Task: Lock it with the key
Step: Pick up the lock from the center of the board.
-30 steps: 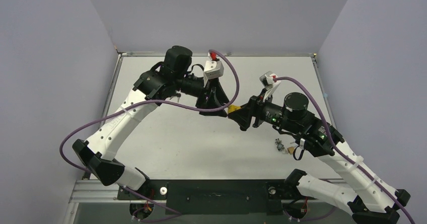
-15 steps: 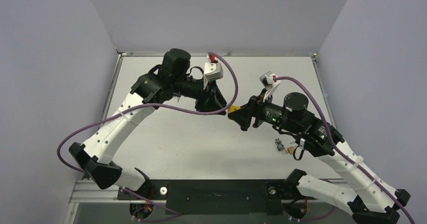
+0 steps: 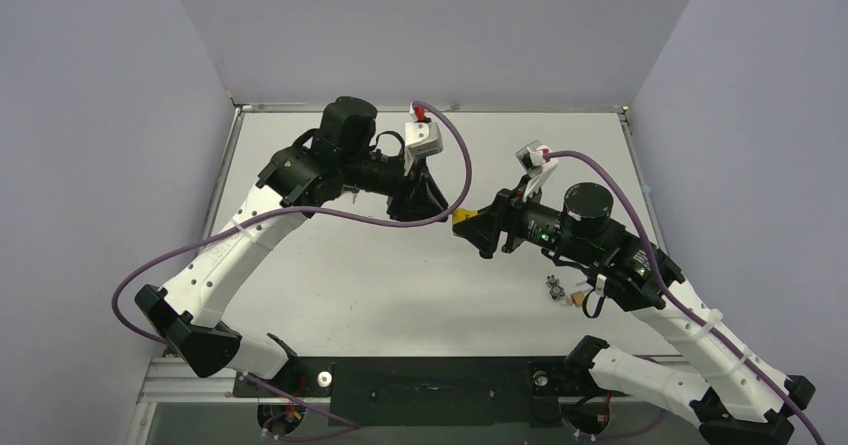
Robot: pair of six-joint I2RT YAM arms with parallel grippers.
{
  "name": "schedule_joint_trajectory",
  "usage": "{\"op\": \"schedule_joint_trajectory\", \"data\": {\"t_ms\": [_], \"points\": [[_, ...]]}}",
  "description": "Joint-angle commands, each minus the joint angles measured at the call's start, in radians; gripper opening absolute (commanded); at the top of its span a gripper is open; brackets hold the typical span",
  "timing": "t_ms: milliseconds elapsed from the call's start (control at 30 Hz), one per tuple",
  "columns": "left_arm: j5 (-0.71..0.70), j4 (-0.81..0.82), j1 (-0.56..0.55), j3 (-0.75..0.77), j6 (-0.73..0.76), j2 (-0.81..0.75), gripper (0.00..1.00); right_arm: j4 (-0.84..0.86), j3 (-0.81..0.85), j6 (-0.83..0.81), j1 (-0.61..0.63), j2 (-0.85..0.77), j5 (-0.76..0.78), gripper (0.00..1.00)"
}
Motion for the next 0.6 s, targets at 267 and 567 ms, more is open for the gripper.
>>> {"op": "schedule_joint_trajectory", "data": {"t_ms": [267, 567], "points": [[-0.033, 0.017, -0.005, -0.006, -0.042, -0.031, 0.01, 0.088, 0.048, 0.009, -0.002, -0.030, 0.036, 0.00], [-0.167, 0.290, 0.017, -0.096, -0.291, -0.092, 0.00, 0.209, 0.019, -0.021, -0.011, 0.000, 0.110, 0.76]]}}
